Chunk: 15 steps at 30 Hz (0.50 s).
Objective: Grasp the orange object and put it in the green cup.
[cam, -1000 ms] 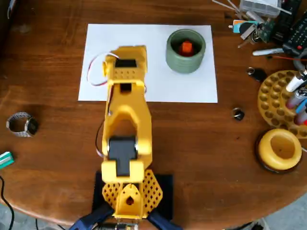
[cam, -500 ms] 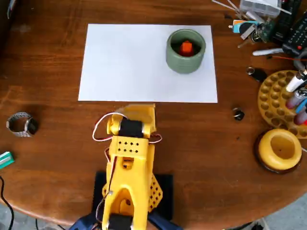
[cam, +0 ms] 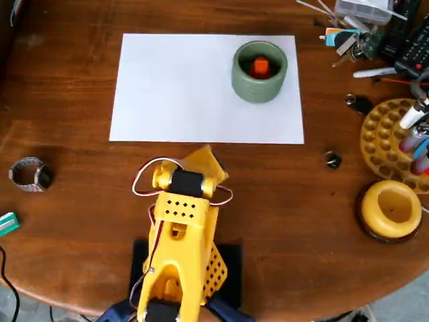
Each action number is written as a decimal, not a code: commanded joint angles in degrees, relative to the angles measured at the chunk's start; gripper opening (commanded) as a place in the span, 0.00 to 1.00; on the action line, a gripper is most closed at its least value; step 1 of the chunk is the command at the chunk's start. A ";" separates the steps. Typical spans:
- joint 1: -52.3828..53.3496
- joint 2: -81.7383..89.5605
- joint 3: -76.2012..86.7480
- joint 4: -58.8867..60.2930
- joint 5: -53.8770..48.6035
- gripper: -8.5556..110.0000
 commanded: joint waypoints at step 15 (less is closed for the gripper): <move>-9.32 -0.18 0.70 -6.77 -39.90 0.07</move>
